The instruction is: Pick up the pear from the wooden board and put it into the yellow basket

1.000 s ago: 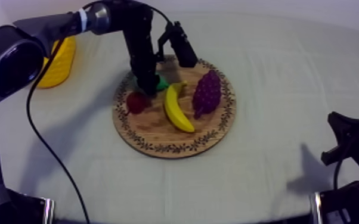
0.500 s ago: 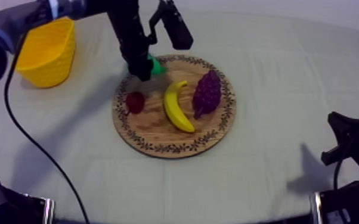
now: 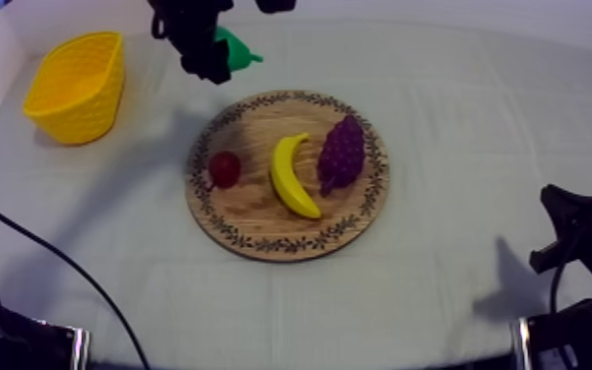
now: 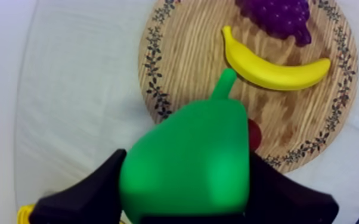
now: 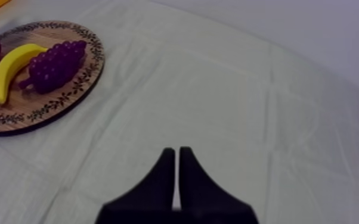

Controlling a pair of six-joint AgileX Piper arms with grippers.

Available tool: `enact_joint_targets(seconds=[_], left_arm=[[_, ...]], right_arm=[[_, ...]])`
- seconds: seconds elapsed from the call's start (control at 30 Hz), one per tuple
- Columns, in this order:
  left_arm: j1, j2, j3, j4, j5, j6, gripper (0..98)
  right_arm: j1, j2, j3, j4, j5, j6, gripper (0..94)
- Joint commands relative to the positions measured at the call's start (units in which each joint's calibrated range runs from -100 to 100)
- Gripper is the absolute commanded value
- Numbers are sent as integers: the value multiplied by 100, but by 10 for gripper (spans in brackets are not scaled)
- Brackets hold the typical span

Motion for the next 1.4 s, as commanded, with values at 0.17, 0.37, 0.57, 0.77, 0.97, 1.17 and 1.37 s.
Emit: enact_joint_targets(seconds=[0.17, 0.37, 0.57, 0.77, 0.97, 1.17, 1.37], left_arm=[[-216, -165, -44, -20, 59, 18, 481], [-707, -293, -86, -108, 63, 192, 471], [-1294, -395, -95, -191, 69, 404, 464], [-1885, -464, -114, -174, 97, 563, 471], [-2477, -479, -131, -40, 126, 855, 468], [-2945, -486, -177, 161, 256, 1144, 475], [-3174, -490, -409, 331, 471, 1328, 478]], right_arm=[[1, -4, -5, -1, 4, -3, 4], [1, -4, -5, -1, 4, -3, 4], [1, -4, -5, -1, 4, -3, 4], [1, -4, -5, -1, 4, -3, 4], [1, -4, -5, -1, 4, -3, 4], [1, -4, -5, -1, 4, -3, 4], [1, -4, -5, -1, 4, -3, 4]])
